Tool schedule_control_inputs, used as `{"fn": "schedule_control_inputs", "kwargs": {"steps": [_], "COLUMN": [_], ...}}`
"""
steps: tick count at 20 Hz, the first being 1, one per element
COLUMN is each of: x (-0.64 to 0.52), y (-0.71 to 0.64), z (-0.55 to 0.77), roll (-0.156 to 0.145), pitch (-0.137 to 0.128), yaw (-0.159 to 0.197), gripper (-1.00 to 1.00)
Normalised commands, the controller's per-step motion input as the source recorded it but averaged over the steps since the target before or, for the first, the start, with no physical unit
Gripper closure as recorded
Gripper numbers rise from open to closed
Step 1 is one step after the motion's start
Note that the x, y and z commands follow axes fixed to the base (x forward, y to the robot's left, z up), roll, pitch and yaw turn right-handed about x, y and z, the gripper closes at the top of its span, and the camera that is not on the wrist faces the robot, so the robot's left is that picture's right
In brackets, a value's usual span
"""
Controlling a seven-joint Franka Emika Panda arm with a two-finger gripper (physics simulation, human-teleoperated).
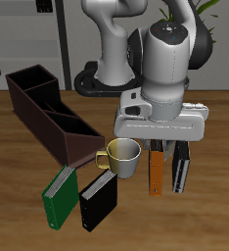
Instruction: Place the orange book into the right desk caddy's back compartment
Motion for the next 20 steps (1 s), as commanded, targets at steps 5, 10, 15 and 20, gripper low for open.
{"fn": "schedule_control_inputs", "kwargs": {"steps": [5, 10, 15, 20], "x": [-0.36, -0.42, -0.41, -0.29], "y": [-0.14, -0.15, -0.25, -0.16], "z": [0.47, 0.37, 0.34, 0.3], "roll": [-0.022, -0.008, -0.032, -0.027], "pitch": [-0.066, -0.045, -0.043, -0.035], "yaw": [0.019, 0.018, 0.004, 0.003], "gripper": [1.0, 1.0, 1.0, 1.0]}}
